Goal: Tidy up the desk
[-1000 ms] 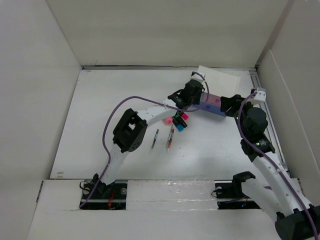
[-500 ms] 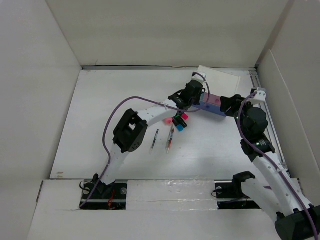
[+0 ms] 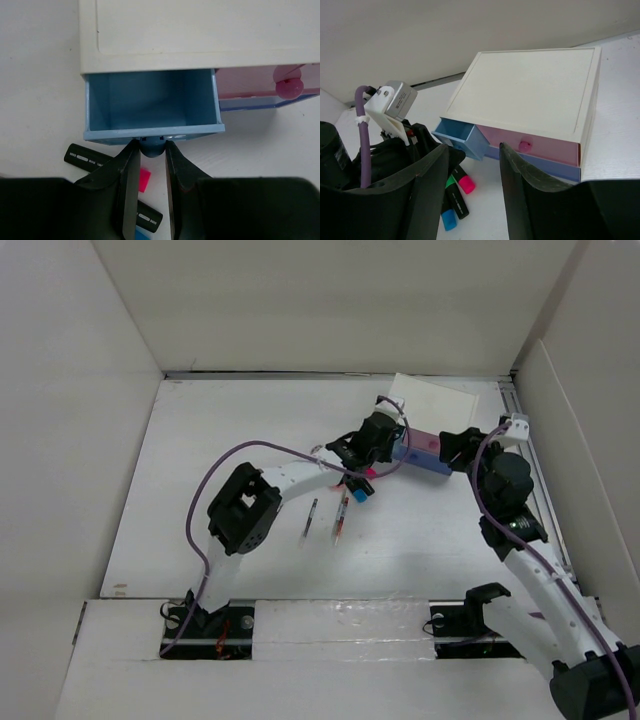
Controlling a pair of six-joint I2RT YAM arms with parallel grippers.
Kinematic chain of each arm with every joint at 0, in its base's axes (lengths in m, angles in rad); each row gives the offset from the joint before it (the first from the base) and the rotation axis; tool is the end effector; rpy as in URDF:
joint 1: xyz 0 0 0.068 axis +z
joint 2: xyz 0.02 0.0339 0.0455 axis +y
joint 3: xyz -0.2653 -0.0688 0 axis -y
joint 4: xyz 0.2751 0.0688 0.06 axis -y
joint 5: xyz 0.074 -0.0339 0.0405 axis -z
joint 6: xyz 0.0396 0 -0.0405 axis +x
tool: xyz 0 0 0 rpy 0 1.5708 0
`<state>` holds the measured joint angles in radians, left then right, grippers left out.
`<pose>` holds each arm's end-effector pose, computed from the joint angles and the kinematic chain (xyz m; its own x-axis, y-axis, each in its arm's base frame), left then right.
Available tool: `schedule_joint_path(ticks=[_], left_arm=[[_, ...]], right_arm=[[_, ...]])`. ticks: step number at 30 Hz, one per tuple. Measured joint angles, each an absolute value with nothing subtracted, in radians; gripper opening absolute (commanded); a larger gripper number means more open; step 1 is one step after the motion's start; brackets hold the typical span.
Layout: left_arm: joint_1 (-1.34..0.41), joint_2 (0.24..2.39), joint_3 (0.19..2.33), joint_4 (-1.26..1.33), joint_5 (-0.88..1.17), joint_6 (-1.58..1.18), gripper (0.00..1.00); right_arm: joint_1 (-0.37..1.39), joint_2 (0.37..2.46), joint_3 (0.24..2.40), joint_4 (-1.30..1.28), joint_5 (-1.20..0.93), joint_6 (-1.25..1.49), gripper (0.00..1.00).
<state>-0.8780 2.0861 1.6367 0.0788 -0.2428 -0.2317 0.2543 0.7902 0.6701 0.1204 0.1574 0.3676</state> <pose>0.3454 -0.4013 0.2382 -0.3638 0.0893 -0.9272 0.5345 0.8352 -0.1293 0.2210 0.0510 0.3286 -0.0345 0.3578 -0.9332 -0.0904 0.9288 0.3594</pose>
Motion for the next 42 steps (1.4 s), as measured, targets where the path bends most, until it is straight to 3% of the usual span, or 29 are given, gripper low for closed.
schedule_joint_path(ticks=[6, 9, 10, 11, 13, 14, 29, 42], left_arm=[[-0.9, 2.033, 1.548, 0.115, -0.263, -0.233, 0.0], [-0.908, 2.006, 1.507, 0.13, -0.268, -0.233, 0.0], [-0.909, 1.998, 1.496, 0.134, -0.268, -0.234, 0.0], [-0.909, 1.991, 1.488, 0.136, -0.268, -0.234, 0.0], [-0.909, 1.977, 1.462, 0.152, -0.266, -0.237, 0.0], [-0.909, 1.968, 1.446, 0.163, -0.265, -0.239, 0.0], [-0.924, 1.893, 1.333, 0.205, -0.258, -0.245, 0.0], [-0.933, 1.871, 1.285, 0.241, -0.263, -0.256, 0.0]], right_arm=[[0.254, 0.803, 0.664, 0.125, 0.158, 0.362, 0.47], [0.254, 0.823, 0.659, 0.134, 0.157, 0.361, 0.4], [0.254, 0.83, 0.659, 0.135, 0.157, 0.362, 0.22], [0.254, 0.844, 0.659, 0.135, 0.157, 0.361, 0.21], [0.254, 0.867, 0.658, 0.138, 0.157, 0.359, 0.05], [0.254, 0.878, 0.658, 0.139, 0.157, 0.357, 0.01], [0.226, 1.171, 0.673, 0.168, 0.107, 0.358, 0.0], [0.223, 1.191, 0.693, 0.196, 0.093, 0.355, 0.0]])
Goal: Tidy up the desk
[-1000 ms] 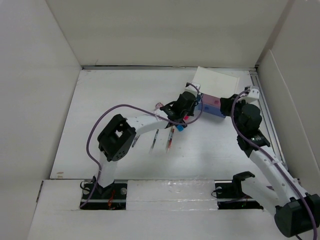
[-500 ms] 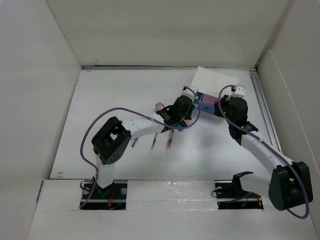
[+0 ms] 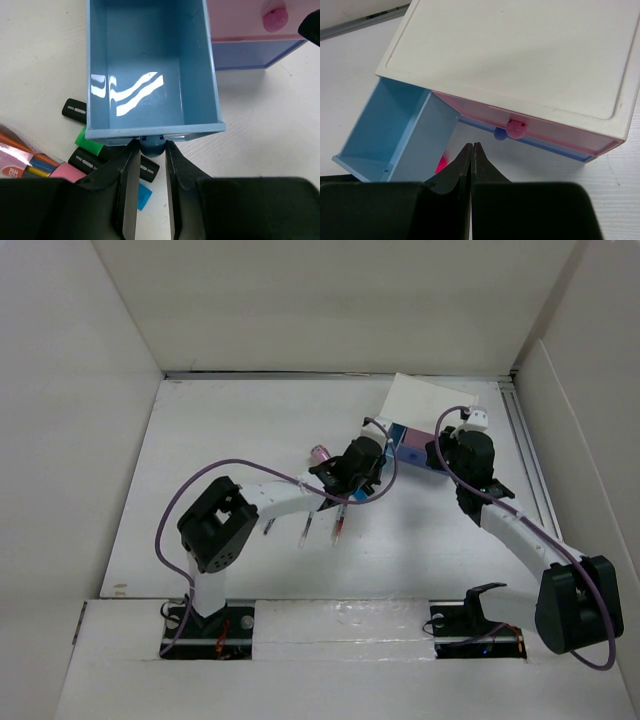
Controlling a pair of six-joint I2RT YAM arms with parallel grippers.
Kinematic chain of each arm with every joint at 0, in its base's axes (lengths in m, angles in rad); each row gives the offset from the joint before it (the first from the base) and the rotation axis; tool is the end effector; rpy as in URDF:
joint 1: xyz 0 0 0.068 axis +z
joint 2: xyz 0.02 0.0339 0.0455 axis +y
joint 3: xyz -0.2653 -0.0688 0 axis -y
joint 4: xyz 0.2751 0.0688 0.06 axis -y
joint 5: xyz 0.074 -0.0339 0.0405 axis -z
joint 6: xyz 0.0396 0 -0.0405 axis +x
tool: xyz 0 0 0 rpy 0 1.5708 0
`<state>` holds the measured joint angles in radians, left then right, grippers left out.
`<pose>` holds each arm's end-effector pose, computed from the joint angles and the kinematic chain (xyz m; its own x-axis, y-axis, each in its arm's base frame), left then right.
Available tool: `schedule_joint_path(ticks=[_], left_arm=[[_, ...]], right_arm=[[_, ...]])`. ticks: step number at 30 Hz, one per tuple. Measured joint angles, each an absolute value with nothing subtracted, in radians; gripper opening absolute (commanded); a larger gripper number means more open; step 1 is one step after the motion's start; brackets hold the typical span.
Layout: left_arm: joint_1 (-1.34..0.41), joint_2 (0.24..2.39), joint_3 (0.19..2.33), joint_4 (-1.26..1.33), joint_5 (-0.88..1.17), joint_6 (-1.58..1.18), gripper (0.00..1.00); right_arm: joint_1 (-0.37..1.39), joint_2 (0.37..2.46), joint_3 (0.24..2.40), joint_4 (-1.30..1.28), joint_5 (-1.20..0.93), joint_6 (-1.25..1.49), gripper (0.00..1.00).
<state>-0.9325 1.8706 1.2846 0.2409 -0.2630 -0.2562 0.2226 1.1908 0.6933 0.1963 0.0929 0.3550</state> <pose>0.2861 -0.3684 0.2268 -0.3546 0.0672 -0.9326 0.5581 0.8155 -0.1534 0.2937 0.0627 0.2477 -0.3177 0.2829 -0.9050 -0.0245 0.9517 0.3061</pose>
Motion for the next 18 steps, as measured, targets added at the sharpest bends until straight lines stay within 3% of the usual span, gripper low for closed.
schedule_joint_path(ticks=[16, 18], left_arm=[[-0.971, 1.822, 1.254, 0.213, -0.308, -0.267, 0.0], [-0.971, 1.822, 1.254, 0.213, -0.311, -0.268, 0.1]], right_arm=[[0.208, 1.194, 0.695, 0.196, 0.092, 0.354, 0.0], [0.208, 1.194, 0.695, 0.196, 0.089, 0.354, 0.0]])
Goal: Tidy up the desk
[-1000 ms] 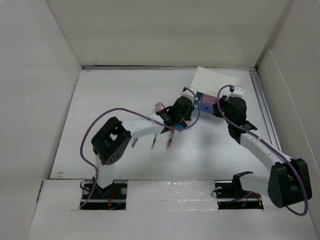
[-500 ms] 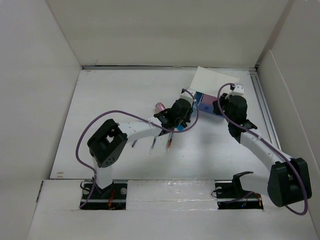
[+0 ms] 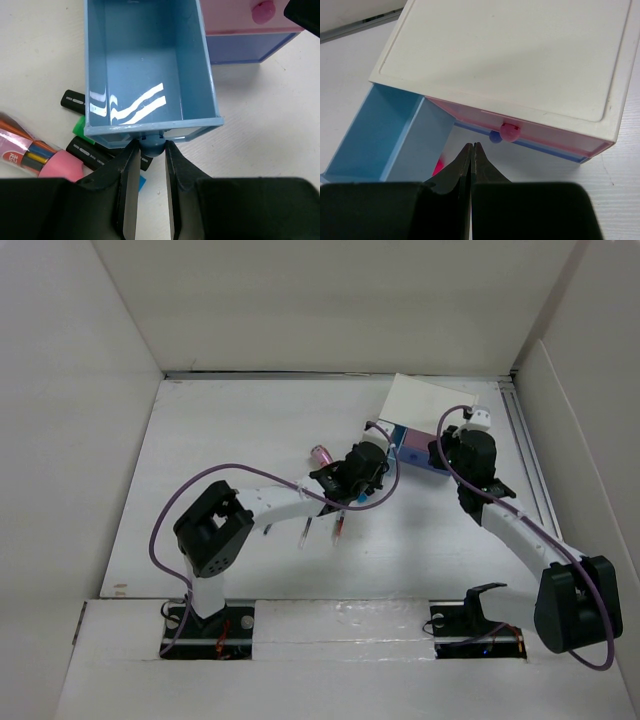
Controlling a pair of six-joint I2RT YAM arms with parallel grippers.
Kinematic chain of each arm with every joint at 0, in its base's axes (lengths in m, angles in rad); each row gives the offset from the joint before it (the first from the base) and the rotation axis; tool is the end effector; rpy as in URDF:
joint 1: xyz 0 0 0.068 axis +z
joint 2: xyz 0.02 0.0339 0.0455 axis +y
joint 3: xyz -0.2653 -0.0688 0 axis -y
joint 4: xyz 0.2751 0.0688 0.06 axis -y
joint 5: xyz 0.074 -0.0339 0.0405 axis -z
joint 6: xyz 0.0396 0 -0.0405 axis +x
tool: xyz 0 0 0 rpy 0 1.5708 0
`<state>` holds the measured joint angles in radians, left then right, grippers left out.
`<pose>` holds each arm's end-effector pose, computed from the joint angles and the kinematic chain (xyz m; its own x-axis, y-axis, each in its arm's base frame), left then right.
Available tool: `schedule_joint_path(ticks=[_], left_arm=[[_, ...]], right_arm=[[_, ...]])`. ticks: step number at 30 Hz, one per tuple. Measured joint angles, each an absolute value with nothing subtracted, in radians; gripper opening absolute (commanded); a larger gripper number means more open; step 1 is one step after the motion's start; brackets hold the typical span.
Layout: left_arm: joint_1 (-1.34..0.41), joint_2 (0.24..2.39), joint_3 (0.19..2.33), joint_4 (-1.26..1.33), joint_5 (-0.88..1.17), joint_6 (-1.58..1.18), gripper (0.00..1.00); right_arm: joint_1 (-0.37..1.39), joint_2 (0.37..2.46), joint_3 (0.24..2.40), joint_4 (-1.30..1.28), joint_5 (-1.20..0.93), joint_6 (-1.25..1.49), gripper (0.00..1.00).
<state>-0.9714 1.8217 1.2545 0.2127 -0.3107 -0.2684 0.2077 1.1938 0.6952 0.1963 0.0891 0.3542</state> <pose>0.2666 -0.3688 0.2345 -0.3544 0.0711 -0.9324 0.5501 0.8222 -0.1464 0.2952 0.0586 0.2475 -0.3156 0.2865 -0.9046 -0.0136 0.9518 0.3063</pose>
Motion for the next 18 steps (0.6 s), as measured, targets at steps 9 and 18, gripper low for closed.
schedule_joint_path(ticks=[9, 18], left_arm=[[-0.976, 1.821, 1.246, 0.218, -0.319, -0.283, 0.6], [-0.976, 1.657, 1.115, 0.235, -0.379, -0.344, 0.41]], right_arm=[[0.208, 1.181, 0.695, 0.195, 0.085, 0.354, 0.02], [0.208, 1.138, 0.695, 0.195, 0.08, 0.354, 0.02]])
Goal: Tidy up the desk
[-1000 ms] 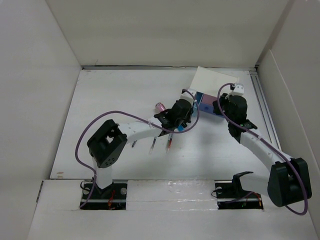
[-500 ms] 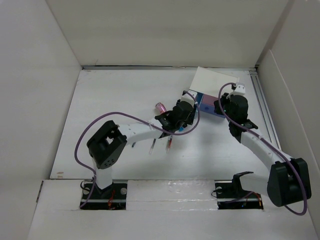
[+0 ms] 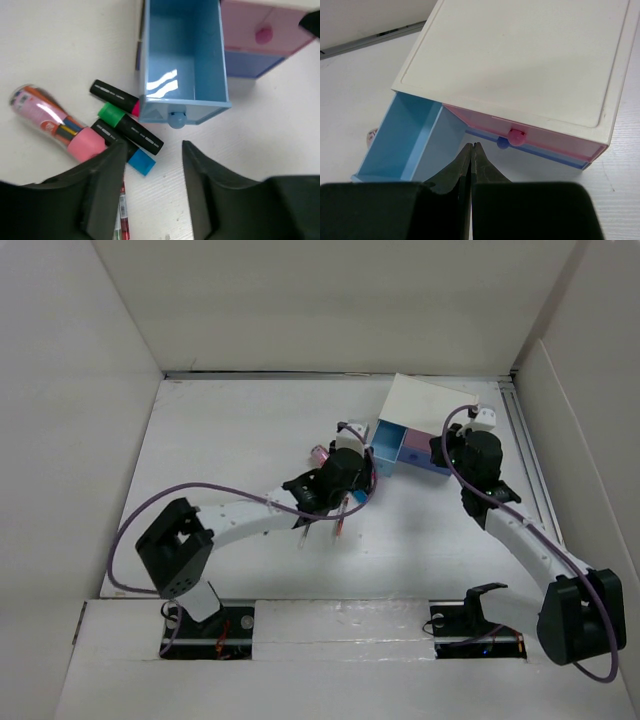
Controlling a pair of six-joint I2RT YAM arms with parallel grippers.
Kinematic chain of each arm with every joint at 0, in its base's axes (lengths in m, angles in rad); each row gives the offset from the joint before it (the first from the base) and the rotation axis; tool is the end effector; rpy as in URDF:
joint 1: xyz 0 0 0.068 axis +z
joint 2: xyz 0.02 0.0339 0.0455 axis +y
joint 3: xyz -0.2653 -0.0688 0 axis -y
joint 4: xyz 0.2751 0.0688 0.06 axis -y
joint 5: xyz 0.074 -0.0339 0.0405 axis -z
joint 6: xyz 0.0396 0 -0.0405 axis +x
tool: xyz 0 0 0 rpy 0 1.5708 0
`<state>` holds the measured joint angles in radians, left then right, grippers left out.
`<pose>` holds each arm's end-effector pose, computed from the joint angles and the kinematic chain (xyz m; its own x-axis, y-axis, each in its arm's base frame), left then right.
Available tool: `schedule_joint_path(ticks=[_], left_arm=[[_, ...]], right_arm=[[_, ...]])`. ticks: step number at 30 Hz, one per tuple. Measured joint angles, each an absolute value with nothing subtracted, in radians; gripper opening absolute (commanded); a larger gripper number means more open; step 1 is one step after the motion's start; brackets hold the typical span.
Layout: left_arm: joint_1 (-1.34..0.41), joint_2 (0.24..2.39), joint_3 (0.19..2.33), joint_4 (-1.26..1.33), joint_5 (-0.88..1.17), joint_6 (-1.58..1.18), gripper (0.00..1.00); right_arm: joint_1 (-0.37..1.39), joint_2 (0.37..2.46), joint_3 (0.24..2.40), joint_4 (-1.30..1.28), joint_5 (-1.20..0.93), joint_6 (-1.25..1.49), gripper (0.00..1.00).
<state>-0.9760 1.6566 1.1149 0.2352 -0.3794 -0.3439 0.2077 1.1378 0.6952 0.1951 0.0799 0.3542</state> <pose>0.2447 -0.3355 0.2540 -0.3519 -0.0388 -0.9352 0.4810 0.8496 -0.2162 0.2873 0.0573 0.2629 -0.2699 0.2965 -0.9161 -0.0386 0.9473 0.3179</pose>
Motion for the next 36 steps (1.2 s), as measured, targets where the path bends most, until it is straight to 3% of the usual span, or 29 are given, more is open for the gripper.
schedule_joint_path(ticks=[8, 18, 30, 36], left_arm=[[-0.948, 1.447, 1.014, 0.179, -0.548, -0.625, 0.42], [-0.926, 1.8, 1.221, -0.184, -0.604, -0.929, 0.48], [-0.854, 1.765, 1.187, -0.149, -0.575, -0.971, 0.48], [-0.838, 1.8, 1.187, -0.118, -0.546, -0.967, 0.49]], right_arm=[[0.204, 1.122, 0.695, 0.194, 0.069, 0.355, 0.02], [0.204, 1.107, 0.693, 0.195, 0.05, 0.354, 0.0], [0.216, 1.097, 0.69, 0.194, 0.03, 0.354, 0.0], [0.237, 1.098, 0.69, 0.195, 0.027, 0.35, 0.17]])
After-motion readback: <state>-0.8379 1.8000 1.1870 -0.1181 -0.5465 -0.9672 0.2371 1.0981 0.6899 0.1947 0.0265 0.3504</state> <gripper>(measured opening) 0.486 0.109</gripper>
